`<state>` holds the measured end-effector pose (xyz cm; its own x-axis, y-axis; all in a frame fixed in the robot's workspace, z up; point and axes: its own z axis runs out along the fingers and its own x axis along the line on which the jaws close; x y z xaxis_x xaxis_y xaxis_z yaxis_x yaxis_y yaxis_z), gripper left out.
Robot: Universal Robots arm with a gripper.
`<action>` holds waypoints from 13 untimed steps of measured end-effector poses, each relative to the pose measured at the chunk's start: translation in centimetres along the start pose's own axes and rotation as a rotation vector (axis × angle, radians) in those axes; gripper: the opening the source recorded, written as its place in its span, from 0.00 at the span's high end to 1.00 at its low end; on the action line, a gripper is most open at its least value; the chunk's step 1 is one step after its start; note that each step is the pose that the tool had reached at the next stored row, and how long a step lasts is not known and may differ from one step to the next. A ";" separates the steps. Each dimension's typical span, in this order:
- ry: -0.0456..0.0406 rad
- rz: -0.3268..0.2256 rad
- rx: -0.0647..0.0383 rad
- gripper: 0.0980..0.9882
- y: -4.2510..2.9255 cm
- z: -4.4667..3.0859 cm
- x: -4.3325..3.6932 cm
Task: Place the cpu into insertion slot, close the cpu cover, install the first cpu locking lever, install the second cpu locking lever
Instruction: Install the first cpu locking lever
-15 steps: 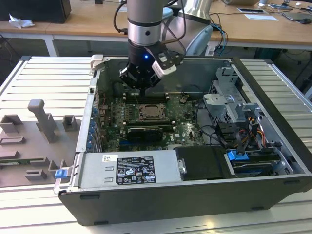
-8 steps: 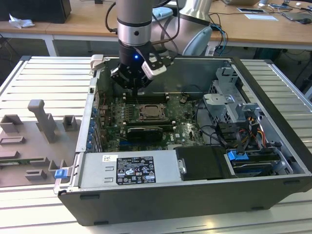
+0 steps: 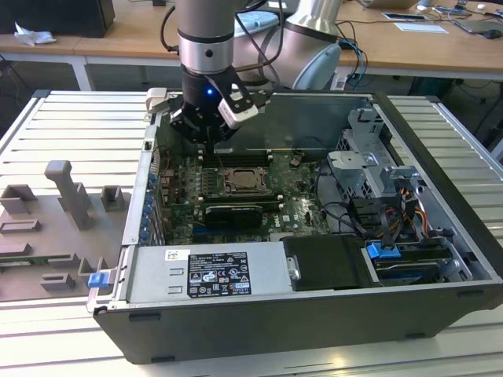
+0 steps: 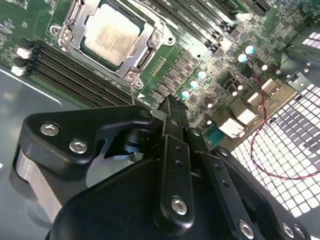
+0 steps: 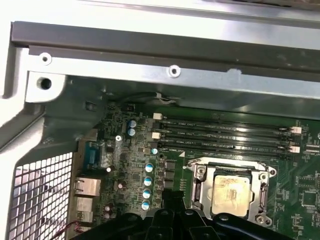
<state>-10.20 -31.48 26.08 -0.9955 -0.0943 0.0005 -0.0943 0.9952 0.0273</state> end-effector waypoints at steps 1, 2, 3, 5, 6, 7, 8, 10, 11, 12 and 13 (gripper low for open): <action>0.0000 0.000 0.000 0.99 0.01 0.00 0.09; -0.0001 0.000 0.000 0.99 0.02 0.01 0.21; -0.0001 0.000 0.000 0.99 0.03 0.01 0.30; -0.0001 0.000 0.000 0.99 0.07 0.01 0.71; -0.0003 0.000 0.000 0.99 0.11 0.02 0.90; -0.0001 0.000 0.000 0.99 0.15 0.03 0.90; 0.0000 0.000 0.000 0.99 0.22 0.04 0.90; -0.0003 0.003 0.000 0.99 0.76 0.09 0.85; -0.0003 0.004 0.000 0.99 1.09 0.13 0.82; -0.0002 0.004 0.000 0.99 1.29 0.16 0.80; -0.0002 0.004 0.000 0.99 1.53 0.23 0.76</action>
<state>-11.10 -30.02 25.89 -0.9959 -0.0903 0.0004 -0.0903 0.9955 0.0274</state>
